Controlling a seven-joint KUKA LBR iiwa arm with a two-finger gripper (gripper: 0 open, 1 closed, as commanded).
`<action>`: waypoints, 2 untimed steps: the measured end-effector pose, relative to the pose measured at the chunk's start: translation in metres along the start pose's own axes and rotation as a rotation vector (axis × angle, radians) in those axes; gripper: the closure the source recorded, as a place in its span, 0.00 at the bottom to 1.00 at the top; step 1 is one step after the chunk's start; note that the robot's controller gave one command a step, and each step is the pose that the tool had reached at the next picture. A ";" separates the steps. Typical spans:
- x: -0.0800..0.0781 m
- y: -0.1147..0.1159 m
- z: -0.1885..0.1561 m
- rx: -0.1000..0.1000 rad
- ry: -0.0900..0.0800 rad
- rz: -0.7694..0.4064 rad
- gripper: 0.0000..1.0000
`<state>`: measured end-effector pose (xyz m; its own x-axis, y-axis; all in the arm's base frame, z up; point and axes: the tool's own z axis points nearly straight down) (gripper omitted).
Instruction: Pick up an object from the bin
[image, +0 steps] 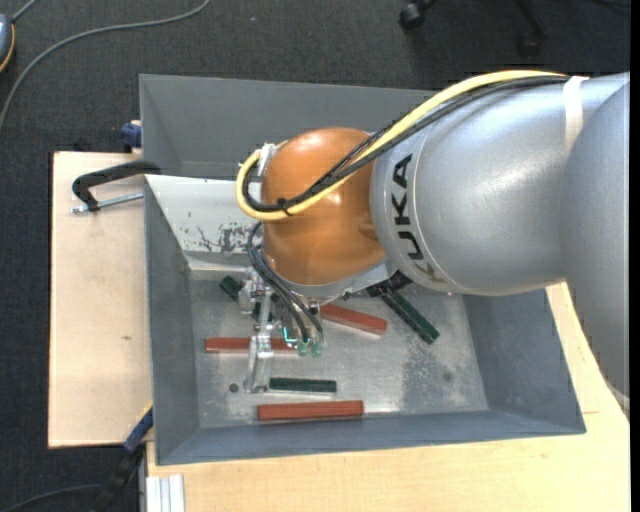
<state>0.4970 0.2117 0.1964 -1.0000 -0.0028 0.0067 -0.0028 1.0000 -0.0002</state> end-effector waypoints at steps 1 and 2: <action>-0.052 -0.018 0.060 0.001 -0.007 -0.013 0.00; -0.045 -0.004 0.091 -0.002 -0.004 0.129 0.00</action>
Offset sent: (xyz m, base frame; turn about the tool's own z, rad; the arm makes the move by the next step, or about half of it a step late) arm 0.0503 -0.0168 -0.0572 -0.0151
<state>0.5411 0.2083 0.1052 -0.9920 0.1259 0.0027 0.1259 0.9920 0.0008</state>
